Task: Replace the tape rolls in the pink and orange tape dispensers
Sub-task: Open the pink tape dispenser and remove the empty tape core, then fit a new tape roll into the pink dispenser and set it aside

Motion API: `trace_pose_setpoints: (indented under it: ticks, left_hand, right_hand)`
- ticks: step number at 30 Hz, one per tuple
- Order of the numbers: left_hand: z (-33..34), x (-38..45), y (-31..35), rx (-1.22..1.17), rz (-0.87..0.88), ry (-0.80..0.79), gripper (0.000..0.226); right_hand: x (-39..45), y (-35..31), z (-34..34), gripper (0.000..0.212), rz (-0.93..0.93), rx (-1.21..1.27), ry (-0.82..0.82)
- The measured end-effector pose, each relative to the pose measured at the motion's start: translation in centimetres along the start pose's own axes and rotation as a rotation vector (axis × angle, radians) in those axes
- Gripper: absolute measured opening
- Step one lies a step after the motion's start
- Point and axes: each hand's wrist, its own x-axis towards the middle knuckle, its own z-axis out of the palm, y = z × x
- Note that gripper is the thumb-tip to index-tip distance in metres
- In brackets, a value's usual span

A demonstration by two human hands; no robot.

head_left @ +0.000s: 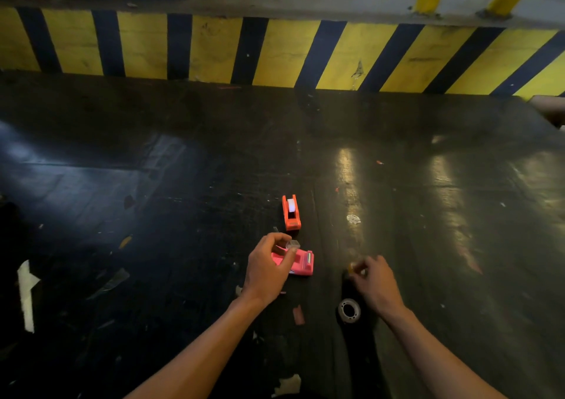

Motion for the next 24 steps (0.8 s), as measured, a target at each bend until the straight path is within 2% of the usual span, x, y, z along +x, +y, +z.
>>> trace_pose_setpoints:
  ticks: [4,6,11,15,19,22,24]
  left_hand:
    - [0.1,-0.6,-0.9,0.008,-0.048,-0.024,0.021]
    - [0.0,-0.7,-1.1,0.020,-0.058,-0.021,0.021]
    - [-0.5,-0.4,-1.2,-0.007,-0.083,-0.028,0.018]
    - [-0.7,-0.3,-1.0,-0.030,-0.109,-0.032,0.019]
    - [-0.7,-0.3,-1.0,-0.044,-0.141,-0.041,0.020]
    - [-0.7,-0.3,-0.9,-0.041,-0.159,-0.055,0.022]
    - [-0.8,-0.3,-0.7,-0.044,-0.164,-0.058,0.023]
  right_hand:
    - [-0.7,2.0,0.9,0.020,-0.084,-0.168,-0.057]
    - [-0.6,1.8,0.7,0.023,-0.089,-0.173,-0.069]
    - [-1.4,-0.6,-0.1,0.034,-0.080,-0.073,0.023]
    - [-2.1,-2.1,0.1,0.043,-0.081,-0.293,-0.262]
    - [-2.8,-2.5,1.2,0.057,-0.050,-0.408,-0.400]
    - [-2.1,-3.0,1.1,0.047,-0.042,-0.421,-0.440]
    - [-1.2,-3.5,0.8,0.026,-0.048,-0.306,-0.454]
